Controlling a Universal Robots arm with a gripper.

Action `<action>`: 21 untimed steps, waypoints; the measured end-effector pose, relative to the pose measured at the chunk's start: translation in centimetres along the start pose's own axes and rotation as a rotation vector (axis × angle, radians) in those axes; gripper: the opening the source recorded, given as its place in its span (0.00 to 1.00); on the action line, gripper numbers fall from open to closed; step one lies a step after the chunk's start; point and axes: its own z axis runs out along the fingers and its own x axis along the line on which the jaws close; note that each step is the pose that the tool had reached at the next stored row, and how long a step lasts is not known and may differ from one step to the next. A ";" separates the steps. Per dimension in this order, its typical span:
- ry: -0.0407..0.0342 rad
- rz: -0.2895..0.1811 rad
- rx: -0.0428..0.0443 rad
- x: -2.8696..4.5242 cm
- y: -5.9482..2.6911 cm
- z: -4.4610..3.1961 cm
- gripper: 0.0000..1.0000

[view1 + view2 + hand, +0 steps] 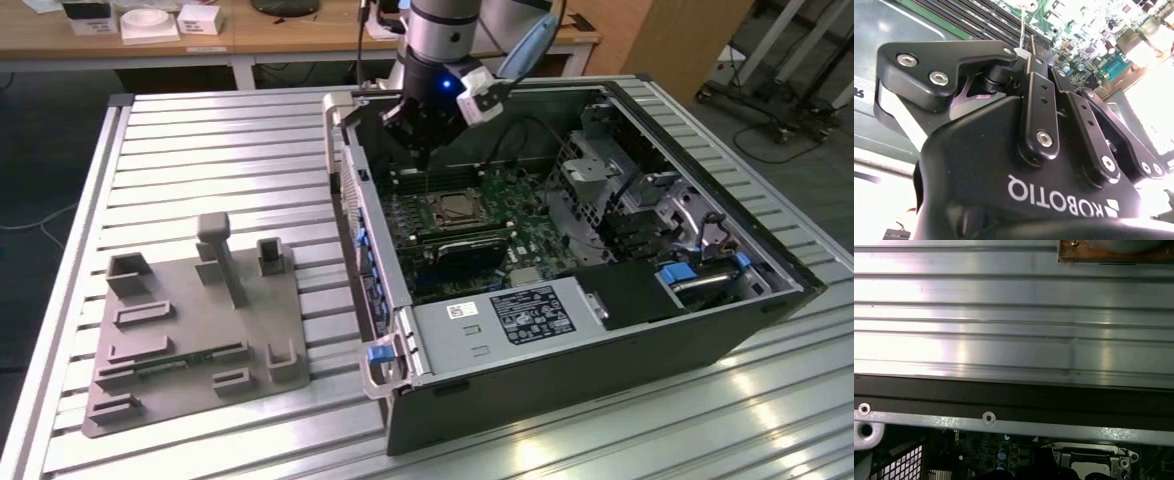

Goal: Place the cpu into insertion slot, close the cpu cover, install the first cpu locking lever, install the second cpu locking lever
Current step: 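Install the first cpu locking lever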

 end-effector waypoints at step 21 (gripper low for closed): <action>-0.0014 -0.004 0.0002 -2.03 -0.04 0.28 0.10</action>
